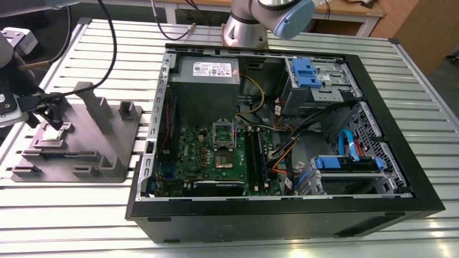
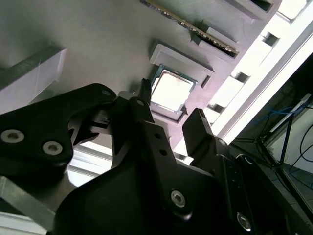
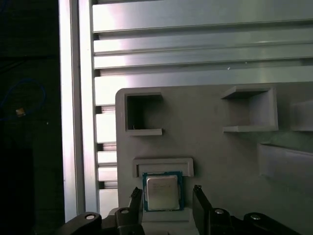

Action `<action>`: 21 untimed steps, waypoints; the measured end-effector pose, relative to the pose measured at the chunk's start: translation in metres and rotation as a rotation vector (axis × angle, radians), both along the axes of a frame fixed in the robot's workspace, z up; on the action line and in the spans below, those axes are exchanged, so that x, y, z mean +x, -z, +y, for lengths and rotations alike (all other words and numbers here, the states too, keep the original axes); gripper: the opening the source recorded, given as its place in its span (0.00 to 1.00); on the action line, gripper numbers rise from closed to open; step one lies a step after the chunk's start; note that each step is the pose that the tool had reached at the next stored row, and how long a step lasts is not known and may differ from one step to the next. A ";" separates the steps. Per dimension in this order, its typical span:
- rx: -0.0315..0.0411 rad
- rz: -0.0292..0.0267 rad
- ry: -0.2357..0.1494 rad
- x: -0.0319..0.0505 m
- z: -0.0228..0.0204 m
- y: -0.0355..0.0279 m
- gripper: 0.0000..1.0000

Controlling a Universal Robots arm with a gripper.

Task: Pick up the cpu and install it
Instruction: 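Pick up the cpu and move it towards the insertion slot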

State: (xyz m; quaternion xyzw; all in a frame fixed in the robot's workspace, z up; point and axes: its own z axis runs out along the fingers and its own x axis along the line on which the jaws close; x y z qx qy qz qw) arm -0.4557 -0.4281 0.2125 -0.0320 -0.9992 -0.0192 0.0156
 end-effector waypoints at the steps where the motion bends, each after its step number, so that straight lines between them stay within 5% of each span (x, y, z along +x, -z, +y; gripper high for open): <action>1: 0.0000 -0.0001 0.000 0.0000 0.0000 0.0020 0.53; 8: 0.0000 0.0000 -0.006 0.0000 0.0000 0.0126 0.53; 16: 0.0000 0.0001 -0.068 0.0000 0.0000 0.0177 0.53; 21: 0.0000 0.0000 -0.070 0.0000 0.0000 0.0183 0.53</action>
